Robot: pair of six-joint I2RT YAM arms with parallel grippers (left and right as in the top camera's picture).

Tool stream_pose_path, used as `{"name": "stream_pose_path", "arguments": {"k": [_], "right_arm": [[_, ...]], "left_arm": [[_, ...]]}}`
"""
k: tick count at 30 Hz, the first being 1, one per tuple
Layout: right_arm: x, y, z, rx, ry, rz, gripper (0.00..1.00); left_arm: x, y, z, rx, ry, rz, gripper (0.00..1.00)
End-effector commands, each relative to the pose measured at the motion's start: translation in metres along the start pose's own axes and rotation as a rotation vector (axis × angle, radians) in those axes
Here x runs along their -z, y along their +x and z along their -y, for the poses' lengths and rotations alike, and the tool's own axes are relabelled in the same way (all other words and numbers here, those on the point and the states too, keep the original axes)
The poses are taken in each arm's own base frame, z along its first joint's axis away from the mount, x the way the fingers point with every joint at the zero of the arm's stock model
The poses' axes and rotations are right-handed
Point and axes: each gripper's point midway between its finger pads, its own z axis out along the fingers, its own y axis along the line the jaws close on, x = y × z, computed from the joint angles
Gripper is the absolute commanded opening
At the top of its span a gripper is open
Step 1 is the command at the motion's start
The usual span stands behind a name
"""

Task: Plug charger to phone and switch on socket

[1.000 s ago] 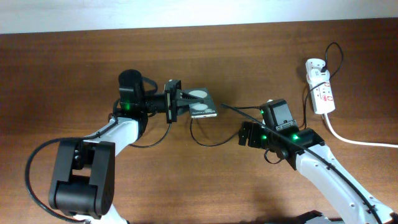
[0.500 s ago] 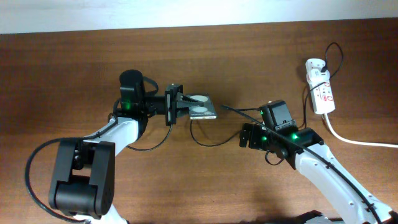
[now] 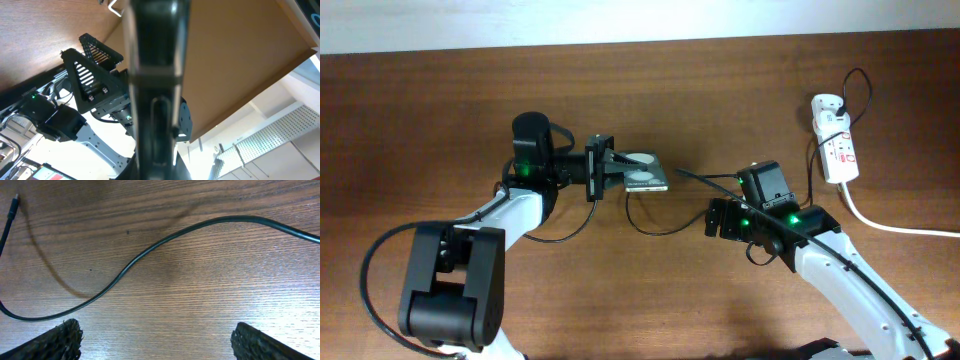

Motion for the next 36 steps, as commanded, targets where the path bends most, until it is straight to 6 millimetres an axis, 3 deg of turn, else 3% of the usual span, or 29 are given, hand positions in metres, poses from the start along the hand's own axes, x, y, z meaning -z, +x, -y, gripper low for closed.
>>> {"name": "stream_pose_path", "arguments": {"k": [1, 15, 22, 25, 28, 33, 36], "right_arm": [[-0.001, -0.001, 0.003, 0.007, 0.014, 0.004, 0.99], [-0.001, -0.002, 0.003, 0.007, 0.013, 0.004, 0.99], [-0.001, -0.001, 0.003, 0.008, 0.014, 0.004, 0.99], [-0.001, -0.002, 0.003, 0.007, 0.013, 0.004, 0.99], [-0.001, -0.002, 0.003, 0.007, 0.013, 0.004, 0.99], [-0.001, -0.003, 0.0, 0.005, 0.002, 0.008, 0.99], [0.001, 0.003, -0.03, 0.003, -0.166, -0.04, 0.99]], "left_arm": [[0.002, 0.0, 0.005, -0.01, 0.0, -0.01, 0.0], [0.002, 0.0, 0.006, -0.019, 0.001, -0.01, 0.0], [0.006, -0.024, 0.019, -0.293, 0.051, 0.14, 0.0], [0.026, -0.032, 0.025, -0.375, 0.071, 0.186, 0.0], [0.06, -0.039, 0.031, -0.445, 0.098, 0.232, 0.0], [0.093, -0.043, 0.036, -0.551, 0.117, 0.285, 0.0], [0.112, -0.047, 0.038, -0.562, 0.134, 0.327, 0.0]]}}
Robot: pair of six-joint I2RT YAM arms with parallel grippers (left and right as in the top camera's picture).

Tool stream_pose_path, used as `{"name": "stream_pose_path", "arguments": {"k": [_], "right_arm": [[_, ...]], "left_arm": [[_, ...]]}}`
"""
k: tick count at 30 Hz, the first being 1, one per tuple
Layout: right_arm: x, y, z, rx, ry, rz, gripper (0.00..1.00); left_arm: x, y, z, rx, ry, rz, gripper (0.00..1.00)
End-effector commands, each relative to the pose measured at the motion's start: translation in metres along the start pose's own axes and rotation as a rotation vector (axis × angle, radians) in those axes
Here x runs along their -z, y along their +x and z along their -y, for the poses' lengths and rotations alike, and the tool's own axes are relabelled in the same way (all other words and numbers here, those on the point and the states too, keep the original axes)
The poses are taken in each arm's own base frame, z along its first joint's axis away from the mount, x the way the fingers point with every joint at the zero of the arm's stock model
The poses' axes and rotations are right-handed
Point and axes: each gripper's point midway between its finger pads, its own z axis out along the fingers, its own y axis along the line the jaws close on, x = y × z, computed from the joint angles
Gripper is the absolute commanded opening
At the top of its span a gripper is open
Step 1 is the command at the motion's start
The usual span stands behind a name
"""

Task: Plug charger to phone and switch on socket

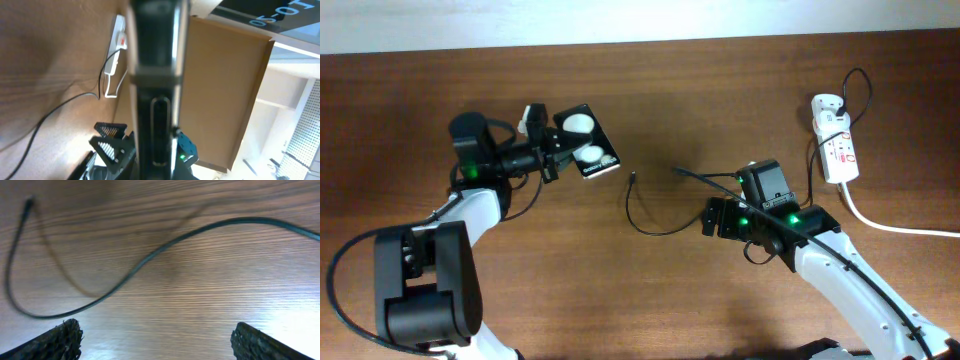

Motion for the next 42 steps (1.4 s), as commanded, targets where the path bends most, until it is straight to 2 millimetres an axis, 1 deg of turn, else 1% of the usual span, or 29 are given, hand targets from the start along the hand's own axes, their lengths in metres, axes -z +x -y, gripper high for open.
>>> {"name": "stream_pose_path", "arguments": {"k": [1, 4, 5, 6, 8, 10, 11, 13, 14, 17, 19, 20, 24, 27, 30, 32, 33, 34, 35, 36, 37, 39, 40, 41, 42], "right_arm": [[0.0, -0.001, -0.023, 0.005, -0.126, -0.019, 0.99], [0.001, -0.005, -0.028, 0.01, -0.151, 0.0, 0.99], [0.003, -0.006, -0.037, 0.012, -0.197, -0.005, 0.99], [0.006, -0.007, -0.05, 0.022, -0.27, -0.009, 0.99], [0.016, -0.019, -0.084, 0.078, -0.423, 0.043, 0.99], [0.023, -0.027, -0.113, 0.159, -0.484, 0.123, 0.99], [0.023, -0.027, -0.123, 0.195, -0.453, 0.174, 0.99], [0.019, -0.027, -0.132, 0.242, -0.346, 0.252, 1.0], [0.017, -0.028, -0.137, 0.256, -0.321, 0.267, 0.97], [-0.005, -0.039, -0.154, 0.272, -0.281, 0.235, 0.91], [-0.028, -0.046, -0.165, 0.3, -0.231, 0.173, 0.89], [-0.044, -0.048, -0.174, 0.332, -0.188, 0.131, 0.85], [-0.086, -0.049, -0.176, 0.367, -0.024, 0.083, 0.81], [-0.114, -0.039, -0.169, 0.353, 0.011, 0.03, 0.77], [-0.13, -0.032, -0.164, 0.336, 0.027, 0.004, 0.69], [-0.136, -0.031, -0.162, 0.331, 0.031, -0.001, 0.68], [-0.138, -0.03, -0.161, 0.329, 0.034, -0.004, 0.64], [-0.141, -0.028, -0.16, 0.329, 0.038, -0.009, 0.57], [-0.142, -0.028, -0.159, 0.33, 0.04, -0.012, 0.53], [-0.142, -0.026, -0.157, 0.33, 0.046, -0.018, 0.41], [-0.142, -0.025, -0.156, 0.329, 0.05, -0.023, 0.28], [-0.142, -0.023, -0.153, 0.33, 0.06, -0.036, 0.07], [-0.141, -0.022, -0.151, 0.327, 0.061, -0.049, 0.04], [-0.137, -0.021, -0.146, 0.307, 0.044, -0.086, 0.04], [-0.131, -0.024, -0.141, 0.27, 0.012, -0.123, 0.04]], "left_arm": [[0.016, -0.01, 0.006, -0.07, 0.015, 0.019, 0.0], [0.028, -0.016, 0.007, -0.08, 0.021, 0.043, 0.0], [0.03, -0.017, 0.007, -0.086, 0.022, 0.048, 0.0], [0.031, -0.018, 0.007, -0.086, 0.022, 0.05, 0.0], [0.034, -0.02, 0.007, -0.088, 0.023, 0.059, 0.0], [0.041, -0.024, 0.007, -0.103, 0.025, 0.082, 0.0], [0.049, -0.028, 0.008, -0.11, 0.028, 0.101, 0.0], [0.065, -0.036, 0.008, -0.107, 0.034, 0.141, 0.0], [0.072, -0.039, 0.009, -0.106, 0.037, 0.159, 0.0], [0.097, -0.049, 0.009, -0.102, 0.046, 0.221, 0.0], [0.108, -0.051, 0.01, -0.104, 0.051, 0.236, 0.0], [0.113, -0.051, 0.01, -0.112, 0.054, 0.237, 0.0], [0.128, -0.054, 0.01, -0.115, 0.06, 0.268, 0.0], [0.133, -0.054, 0.01, -0.12, 0.063, 0.267, 0.0], [0.133, -0.054, 0.01, -0.122, 0.063, 0.267, 0.0], [0.133, -0.053, 0.01, -0.122, 0.064, 0.262, 0.0], [0.133, -0.052, 0.01, -0.122, 0.064, 0.26, 0.0], [0.133, -0.052, 0.01, -0.122, 0.064, 0.258, 0.0], [0.133, -0.052, 0.01, -0.122, 0.064, 0.256, 0.0], [0.133, -0.052, 0.01, -0.122, 0.065, 0.256, 0.0], [0.132, -0.051, 0.01, -0.122, 0.065, 0.252, 0.0], [0.132, -0.05, 0.011, -0.123, 0.066, 0.244, 0.0], [0.132, -0.049, 0.011, -0.123, 0.067, 0.239, 0.0], [0.132, -0.048, 0.011, -0.138, 0.066, 0.233, 0.0], [0.131, -0.047, 0.011, -0.142, 0.067, 0.227, 0.0]]}}
